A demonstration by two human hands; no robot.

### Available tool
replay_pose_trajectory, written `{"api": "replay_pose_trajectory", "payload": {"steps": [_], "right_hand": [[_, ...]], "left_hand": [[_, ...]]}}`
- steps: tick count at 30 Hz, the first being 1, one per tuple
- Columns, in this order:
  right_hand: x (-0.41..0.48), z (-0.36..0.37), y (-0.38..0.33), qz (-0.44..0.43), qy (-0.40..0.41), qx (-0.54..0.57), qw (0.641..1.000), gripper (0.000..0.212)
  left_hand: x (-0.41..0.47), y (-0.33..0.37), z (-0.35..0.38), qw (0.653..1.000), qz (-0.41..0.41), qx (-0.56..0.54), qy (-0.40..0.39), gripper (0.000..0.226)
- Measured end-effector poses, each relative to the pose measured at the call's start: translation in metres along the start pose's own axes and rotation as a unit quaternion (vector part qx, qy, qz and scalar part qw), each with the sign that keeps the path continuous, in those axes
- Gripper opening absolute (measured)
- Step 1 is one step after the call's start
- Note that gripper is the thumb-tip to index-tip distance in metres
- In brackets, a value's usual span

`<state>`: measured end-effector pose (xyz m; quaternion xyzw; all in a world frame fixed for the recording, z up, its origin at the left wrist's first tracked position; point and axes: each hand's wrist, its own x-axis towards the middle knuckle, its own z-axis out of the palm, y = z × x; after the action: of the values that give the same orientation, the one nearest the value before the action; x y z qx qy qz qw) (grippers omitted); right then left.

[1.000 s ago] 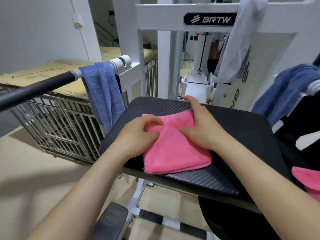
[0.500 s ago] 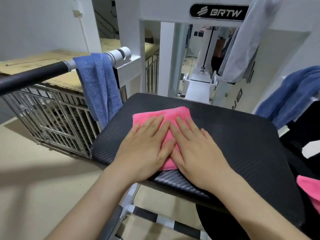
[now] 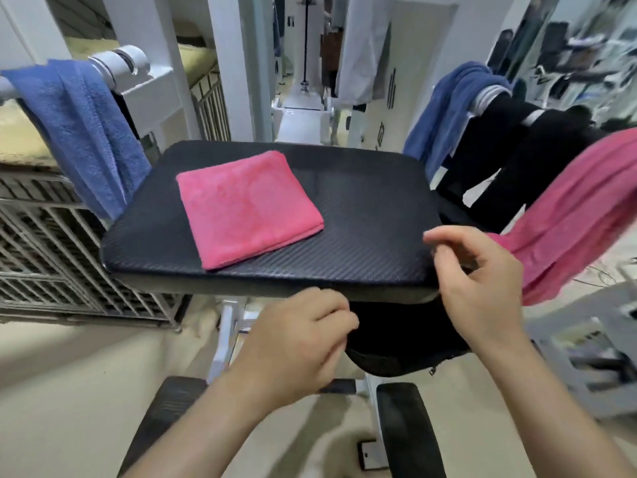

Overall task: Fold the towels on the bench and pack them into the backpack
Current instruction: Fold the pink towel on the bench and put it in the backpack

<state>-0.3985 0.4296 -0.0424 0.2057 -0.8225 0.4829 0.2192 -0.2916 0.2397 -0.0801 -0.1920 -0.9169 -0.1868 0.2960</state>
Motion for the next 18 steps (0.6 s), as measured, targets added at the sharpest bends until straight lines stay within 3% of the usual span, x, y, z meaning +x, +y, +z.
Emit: {"api": "replay_pose_trajectory", "payload": {"steps": [3, 6, 9, 12, 15, 17, 18], "right_hand": [[-0.005, -0.022, 0.047, 0.047, -0.004, -0.081, 0.996, 0.029], [-0.011, -0.035, 0.102, 0.064, -0.107, -0.234, 0.964, 0.048], [-0.014, -0.043, 0.144, 0.101, -0.166, -0.282, 0.940, 0.070], [-0.007, -0.052, 0.172, 0.150, -0.205, -0.273, 0.928, 0.082], [0.004, -0.066, 0.196, 0.168, -0.215, -0.290, 0.917, 0.082], [0.018, -0.073, 0.206, 0.178, -0.204, -0.314, 0.910, 0.080], [0.025, -0.077, 0.210, 0.175, -0.210, -0.329, 0.904, 0.080]], "left_hand": [[-0.005, 0.025, 0.044, 0.991, -0.016, -0.061, -0.117, 0.023], [0.002, 0.038, 0.094, 0.961, -0.158, -0.102, -0.205, 0.030], [0.022, 0.041, 0.149, 0.916, -0.288, -0.160, -0.229, 0.038], [0.062, 0.048, 0.198, 0.828, -0.442, -0.286, -0.193, 0.066], [0.114, 0.059, 0.230, 0.747, -0.510, -0.418, -0.088, 0.081], [0.147, 0.062, 0.245, 0.716, -0.517, -0.469, -0.028, 0.069], [0.161, 0.064, 0.251, 0.717, -0.514, -0.471, -0.015, 0.054]]}}
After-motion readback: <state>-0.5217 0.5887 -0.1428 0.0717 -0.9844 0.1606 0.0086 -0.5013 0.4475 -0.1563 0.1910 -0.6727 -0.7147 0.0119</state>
